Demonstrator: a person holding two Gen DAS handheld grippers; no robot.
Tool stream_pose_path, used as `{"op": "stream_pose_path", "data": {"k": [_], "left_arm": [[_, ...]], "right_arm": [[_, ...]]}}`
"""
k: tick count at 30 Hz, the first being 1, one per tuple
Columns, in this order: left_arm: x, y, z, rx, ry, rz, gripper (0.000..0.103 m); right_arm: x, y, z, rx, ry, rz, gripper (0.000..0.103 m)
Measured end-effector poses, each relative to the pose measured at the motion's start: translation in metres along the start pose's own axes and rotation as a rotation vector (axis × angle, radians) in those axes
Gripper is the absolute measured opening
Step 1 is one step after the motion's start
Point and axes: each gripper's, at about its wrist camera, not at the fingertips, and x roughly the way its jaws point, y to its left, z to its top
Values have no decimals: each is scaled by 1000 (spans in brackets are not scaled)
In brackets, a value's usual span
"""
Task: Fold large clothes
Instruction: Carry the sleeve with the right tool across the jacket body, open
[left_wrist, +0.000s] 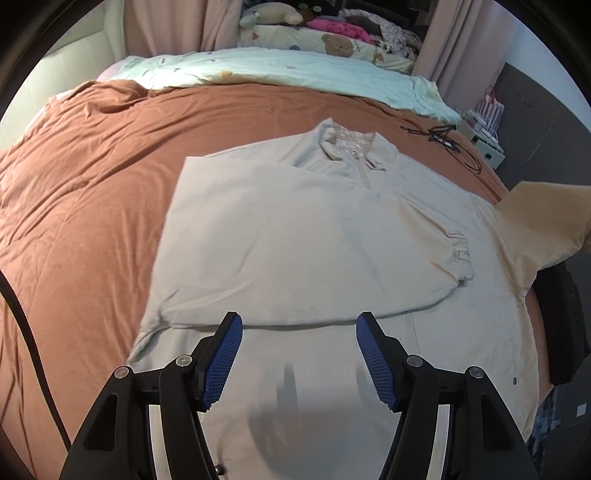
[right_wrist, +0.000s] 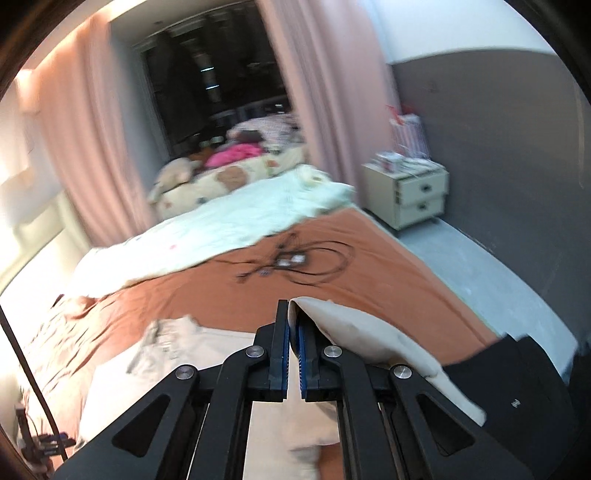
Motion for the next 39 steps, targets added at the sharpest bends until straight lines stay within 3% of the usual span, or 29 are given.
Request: {"op": "stream_pose_path", "data": {"k": [7,14,20,26,29,31,32,36,39], "left_arm": [[-18,42,-16,-55,-19,-1,66],[-42,74,-39,-105,-26,26,66],[-62,101,-61,-134,-31,65,66],[-70,128,-75,-167,-18,105,66],[-71,135,-77,-190,-20,102,66],[-71,134,-78,-187,-20,98,66],[-71,132,-79,-181,-20,96,66],[-68,118,-75,-152,-18,85,66],[-62,102,-67,-124,-20,71,66]], "right_arm": [[7,63,-22,-105,48,73,0],[39,83,-47,-140,107,166,0],[115,116,-64,-185,237,213,0],[157,137,-113,-220,454,243,3],[162,135,-126,-236,535,308,22],[157,128,-125,-237,552,348,63],[154,123,-121,-240,545,359,68],[130,88,-111,-229,540,387,69],[108,51,-101,-230,461,326,69]]}}
